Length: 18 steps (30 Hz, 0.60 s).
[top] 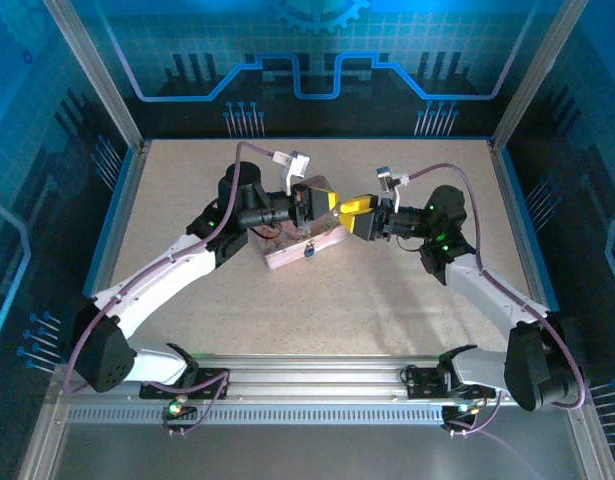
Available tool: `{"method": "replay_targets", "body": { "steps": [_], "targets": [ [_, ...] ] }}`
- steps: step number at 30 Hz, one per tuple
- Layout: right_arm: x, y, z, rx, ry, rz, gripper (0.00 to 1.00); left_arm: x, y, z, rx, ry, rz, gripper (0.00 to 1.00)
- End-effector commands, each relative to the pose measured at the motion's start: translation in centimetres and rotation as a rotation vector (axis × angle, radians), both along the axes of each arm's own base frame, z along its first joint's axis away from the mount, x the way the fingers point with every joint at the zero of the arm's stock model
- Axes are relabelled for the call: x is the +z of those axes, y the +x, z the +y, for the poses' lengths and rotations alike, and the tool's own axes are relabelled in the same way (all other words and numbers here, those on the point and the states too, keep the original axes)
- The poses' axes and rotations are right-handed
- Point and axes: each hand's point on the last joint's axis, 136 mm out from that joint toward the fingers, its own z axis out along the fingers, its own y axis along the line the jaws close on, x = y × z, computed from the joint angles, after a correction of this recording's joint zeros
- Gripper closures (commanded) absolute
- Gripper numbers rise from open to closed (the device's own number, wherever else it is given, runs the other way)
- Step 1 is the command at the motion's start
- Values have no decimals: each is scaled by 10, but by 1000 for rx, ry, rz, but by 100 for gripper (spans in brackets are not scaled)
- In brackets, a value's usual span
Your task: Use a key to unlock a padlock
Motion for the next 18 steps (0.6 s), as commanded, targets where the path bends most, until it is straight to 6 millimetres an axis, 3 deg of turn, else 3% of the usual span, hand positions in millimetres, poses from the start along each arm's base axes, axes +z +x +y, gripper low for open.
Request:
{"method": "replay_targets", "body": {
  "steps": [1,18],
  "targets": [
    [8,-3,6,28,3,-18,47,17,1,0,-14,-38,-32,100],
    [10,-4,12,40,-2,-18,62,14,2,-1,-11,-39,-22,100]
  ]
}}
